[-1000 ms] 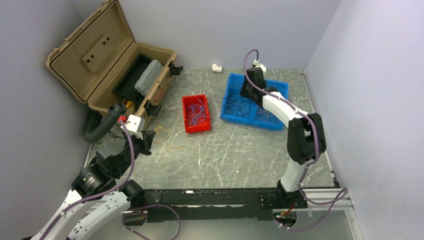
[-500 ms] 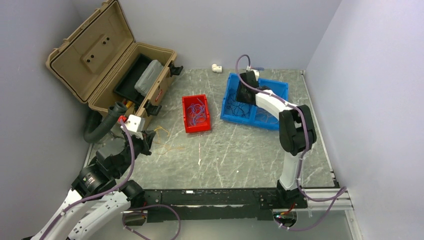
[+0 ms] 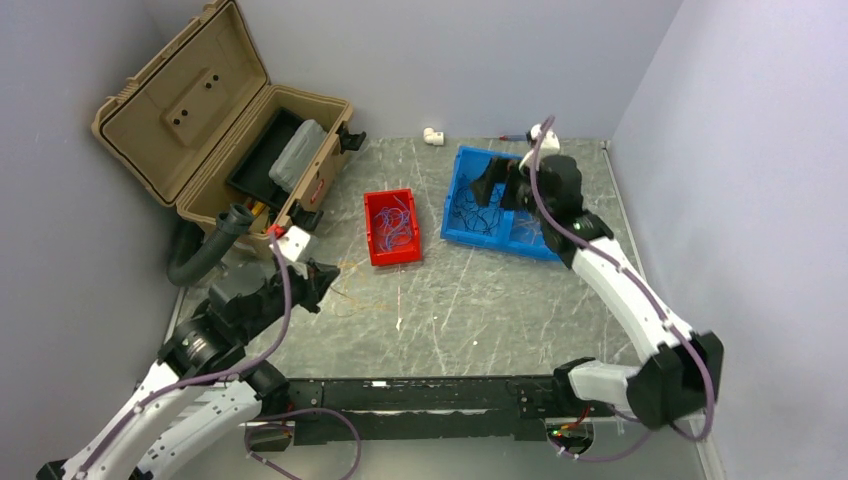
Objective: Untangle the cables
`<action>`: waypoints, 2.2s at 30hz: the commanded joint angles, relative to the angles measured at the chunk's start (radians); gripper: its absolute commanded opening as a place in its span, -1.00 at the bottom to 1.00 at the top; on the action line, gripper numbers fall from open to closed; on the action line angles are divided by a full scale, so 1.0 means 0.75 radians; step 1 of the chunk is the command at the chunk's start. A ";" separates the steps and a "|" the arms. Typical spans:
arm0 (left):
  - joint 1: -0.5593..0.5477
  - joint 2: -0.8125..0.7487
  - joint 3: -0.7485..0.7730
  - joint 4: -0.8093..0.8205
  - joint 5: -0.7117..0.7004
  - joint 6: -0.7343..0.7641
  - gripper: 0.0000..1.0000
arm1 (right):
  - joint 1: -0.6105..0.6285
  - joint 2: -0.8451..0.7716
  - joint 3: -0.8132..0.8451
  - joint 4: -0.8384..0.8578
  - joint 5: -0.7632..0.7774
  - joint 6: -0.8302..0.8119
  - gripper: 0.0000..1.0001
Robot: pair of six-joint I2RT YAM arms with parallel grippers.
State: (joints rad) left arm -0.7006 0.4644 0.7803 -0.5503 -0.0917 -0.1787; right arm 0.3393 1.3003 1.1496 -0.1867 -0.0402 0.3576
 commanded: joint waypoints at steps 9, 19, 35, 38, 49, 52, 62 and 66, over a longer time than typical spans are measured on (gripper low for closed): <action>-0.066 0.404 0.150 0.240 0.525 -0.111 -1.00 | 0.166 -0.577 -0.581 0.460 -1.060 -0.092 1.00; -0.377 0.785 0.437 0.181 0.523 -0.012 -1.00 | 0.380 -0.625 -0.555 0.358 -1.089 -0.249 1.00; -0.508 0.966 0.617 0.166 0.461 0.044 -1.00 | 0.480 -0.708 -0.653 0.286 -1.047 -0.283 0.90; -0.508 0.947 0.595 0.215 0.460 0.028 -1.00 | 0.490 -0.744 -0.683 0.312 -1.013 -0.252 0.79; -0.508 0.855 0.514 0.316 0.420 -0.037 -0.87 | 0.500 -0.767 -0.695 0.345 -0.997 -0.183 -1.00; -0.509 0.834 0.497 0.326 0.384 -0.065 -0.61 | 0.501 -0.784 -0.695 0.347 -0.944 -0.172 -1.00; -0.492 0.645 0.398 0.291 0.079 -0.164 0.76 | 0.497 -0.774 -0.661 0.138 -0.210 -0.062 -1.00; -0.483 0.522 0.340 0.238 -0.092 -0.195 0.99 | 0.487 -0.724 -0.605 0.046 0.018 -0.044 -1.00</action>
State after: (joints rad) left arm -1.0721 0.9428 1.0641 -0.3527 0.0021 -0.2863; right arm 0.7101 0.7326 0.6254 -0.0708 -0.2798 0.2890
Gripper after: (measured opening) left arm 0.976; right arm 0.009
